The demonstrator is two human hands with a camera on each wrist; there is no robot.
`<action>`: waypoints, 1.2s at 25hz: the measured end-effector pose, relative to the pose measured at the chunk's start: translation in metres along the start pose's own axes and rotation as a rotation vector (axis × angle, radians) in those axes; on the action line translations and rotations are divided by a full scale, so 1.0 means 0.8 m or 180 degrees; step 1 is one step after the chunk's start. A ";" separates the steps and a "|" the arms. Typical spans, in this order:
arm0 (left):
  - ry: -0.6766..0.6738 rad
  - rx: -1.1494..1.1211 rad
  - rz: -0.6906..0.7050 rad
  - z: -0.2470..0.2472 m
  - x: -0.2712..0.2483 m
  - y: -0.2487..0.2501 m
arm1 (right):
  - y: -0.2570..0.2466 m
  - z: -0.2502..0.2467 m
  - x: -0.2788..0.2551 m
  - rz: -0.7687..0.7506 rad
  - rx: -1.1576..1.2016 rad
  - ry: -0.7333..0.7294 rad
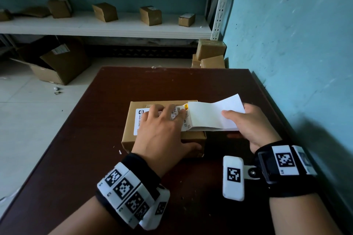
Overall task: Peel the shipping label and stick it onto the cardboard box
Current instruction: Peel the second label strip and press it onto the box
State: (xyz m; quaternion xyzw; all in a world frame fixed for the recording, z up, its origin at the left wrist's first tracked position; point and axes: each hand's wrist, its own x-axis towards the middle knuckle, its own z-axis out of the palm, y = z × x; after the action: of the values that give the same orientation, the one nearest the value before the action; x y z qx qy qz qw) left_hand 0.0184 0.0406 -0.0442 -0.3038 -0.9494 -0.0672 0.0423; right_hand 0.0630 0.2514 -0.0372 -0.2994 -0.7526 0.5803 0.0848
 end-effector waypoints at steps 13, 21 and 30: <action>0.0634 -0.0185 0.0419 0.001 -0.014 0.004 | 0.004 -0.003 0.002 -0.0059 -0.0023 0.0006; 0.0637 -0.0021 0.0750 0.006 -0.031 -0.022 | 0.007 -0.004 0.007 0.0040 0.0112 0.0096; 0.0180 -0.0206 0.0437 -0.014 -0.006 -0.005 | 0.001 0.000 0.002 -0.0055 -0.0058 0.0051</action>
State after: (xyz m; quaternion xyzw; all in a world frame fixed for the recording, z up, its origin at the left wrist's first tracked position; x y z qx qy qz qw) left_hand 0.0208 0.0327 -0.0340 -0.3673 -0.9221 -0.1033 0.0638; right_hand 0.0620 0.2520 -0.0384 -0.2983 -0.7597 0.5703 0.0931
